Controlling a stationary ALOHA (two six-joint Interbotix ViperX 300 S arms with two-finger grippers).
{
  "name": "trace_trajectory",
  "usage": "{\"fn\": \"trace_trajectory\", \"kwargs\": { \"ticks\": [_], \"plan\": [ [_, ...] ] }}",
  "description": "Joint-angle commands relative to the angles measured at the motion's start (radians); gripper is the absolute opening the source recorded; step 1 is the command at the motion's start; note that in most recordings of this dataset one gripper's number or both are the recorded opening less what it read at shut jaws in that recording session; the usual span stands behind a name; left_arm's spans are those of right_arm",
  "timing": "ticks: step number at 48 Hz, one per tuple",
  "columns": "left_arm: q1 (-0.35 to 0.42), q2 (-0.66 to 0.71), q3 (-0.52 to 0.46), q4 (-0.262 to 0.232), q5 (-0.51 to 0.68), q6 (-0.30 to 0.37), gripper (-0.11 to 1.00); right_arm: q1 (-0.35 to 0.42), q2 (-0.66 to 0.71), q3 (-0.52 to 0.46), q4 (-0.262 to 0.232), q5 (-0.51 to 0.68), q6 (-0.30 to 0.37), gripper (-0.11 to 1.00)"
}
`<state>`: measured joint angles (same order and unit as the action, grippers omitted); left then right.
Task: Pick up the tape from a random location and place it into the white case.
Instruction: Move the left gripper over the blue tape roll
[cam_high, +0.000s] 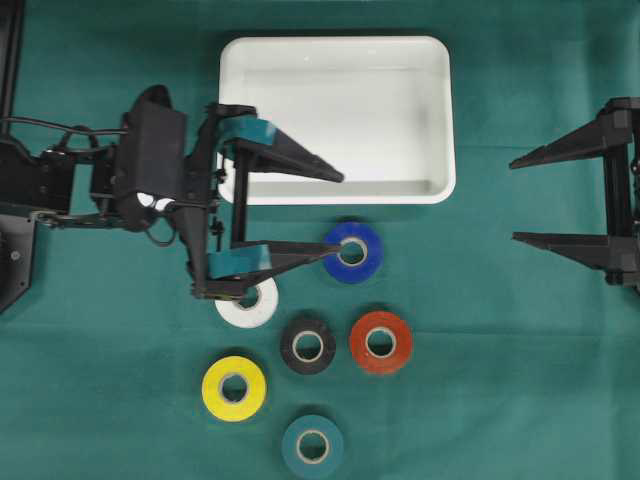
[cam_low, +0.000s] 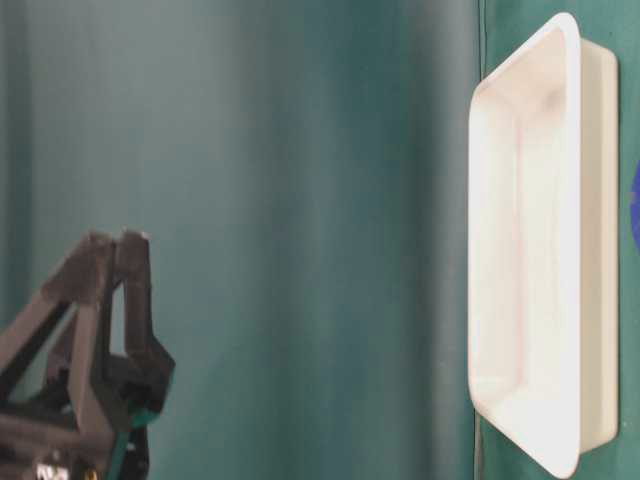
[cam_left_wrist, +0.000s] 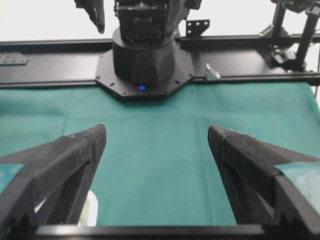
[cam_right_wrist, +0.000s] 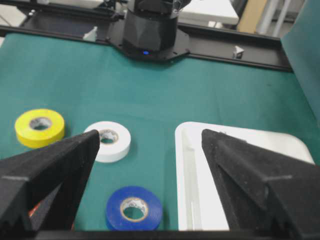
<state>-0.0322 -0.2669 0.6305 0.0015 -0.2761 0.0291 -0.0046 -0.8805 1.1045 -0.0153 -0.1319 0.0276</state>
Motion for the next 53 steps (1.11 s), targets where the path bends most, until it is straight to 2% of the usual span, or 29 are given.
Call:
{"fn": "trace_trajectory", "kwargs": {
  "ticks": [1,31,44,53],
  "plan": [
    [-0.003,0.008,-0.049,0.0,-0.003,0.003,0.99,0.002,0.009,-0.023,-0.002,-0.008,-0.002,0.91],
    [0.002,0.064,-0.137,0.0,0.127,-0.003,0.99,0.002,0.014,-0.023,-0.002,-0.009,-0.002,0.91],
    [0.003,0.098,-0.227,0.0,0.36,-0.012,0.99,0.0,0.014,-0.023,-0.002,-0.008,-0.002,0.91],
    [0.003,0.17,-0.345,0.0,0.624,-0.012,0.99,0.002,0.014,-0.025,-0.002,-0.008,-0.002,0.91]
  ]
}}
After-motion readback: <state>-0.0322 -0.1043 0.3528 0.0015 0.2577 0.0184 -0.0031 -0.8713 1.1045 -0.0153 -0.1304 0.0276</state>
